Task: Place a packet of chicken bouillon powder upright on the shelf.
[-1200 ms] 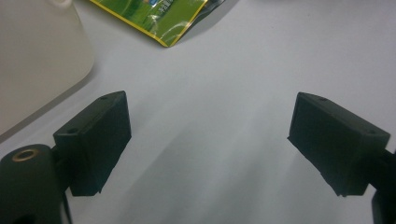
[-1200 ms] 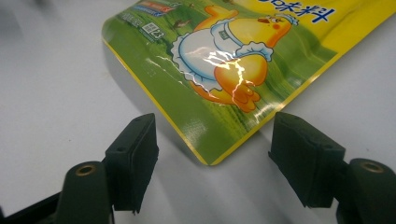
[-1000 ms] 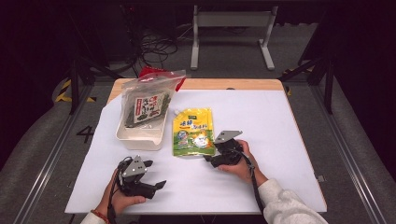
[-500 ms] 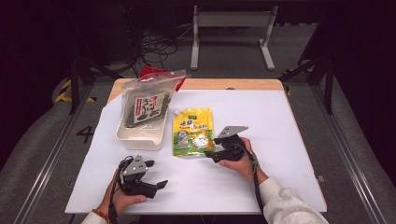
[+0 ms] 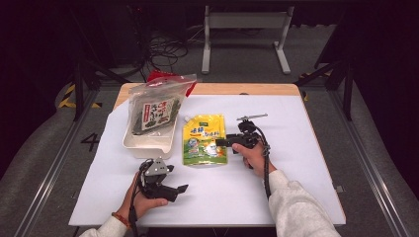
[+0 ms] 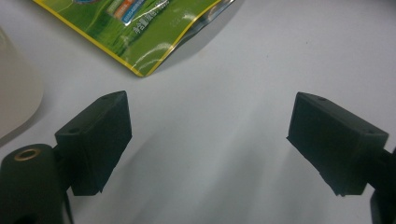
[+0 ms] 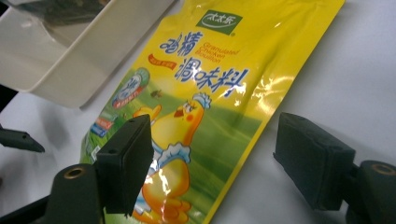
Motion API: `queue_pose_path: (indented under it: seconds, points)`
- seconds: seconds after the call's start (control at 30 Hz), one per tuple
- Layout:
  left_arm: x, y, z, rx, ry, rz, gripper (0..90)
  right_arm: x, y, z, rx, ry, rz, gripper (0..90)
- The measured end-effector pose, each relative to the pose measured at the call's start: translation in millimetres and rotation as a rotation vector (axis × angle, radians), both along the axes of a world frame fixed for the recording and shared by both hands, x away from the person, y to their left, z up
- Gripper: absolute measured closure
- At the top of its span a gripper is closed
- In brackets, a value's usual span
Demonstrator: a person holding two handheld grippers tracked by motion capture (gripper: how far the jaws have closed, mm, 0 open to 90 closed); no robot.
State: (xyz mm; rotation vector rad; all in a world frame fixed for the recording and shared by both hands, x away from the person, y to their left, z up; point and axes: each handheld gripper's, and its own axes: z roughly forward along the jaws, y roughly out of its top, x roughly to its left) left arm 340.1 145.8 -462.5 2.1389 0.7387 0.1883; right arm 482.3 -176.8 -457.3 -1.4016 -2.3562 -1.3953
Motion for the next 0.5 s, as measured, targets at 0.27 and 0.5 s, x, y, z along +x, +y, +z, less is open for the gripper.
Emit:
queue_pose_path:
  seconds: [0.27,0.5]
  points:
    - [5.8,-9.7,-3.2,0.01,0.009,-0.022,14.7,6.8,1.6,-2.5,0.062,0.033,-0.039,26.8]
    - [9.8,-16.5,-4.6,0.023,0.013,-0.024,16.9,9.8,2.6,-6.3,0.124,0.061,-0.049,29.2]
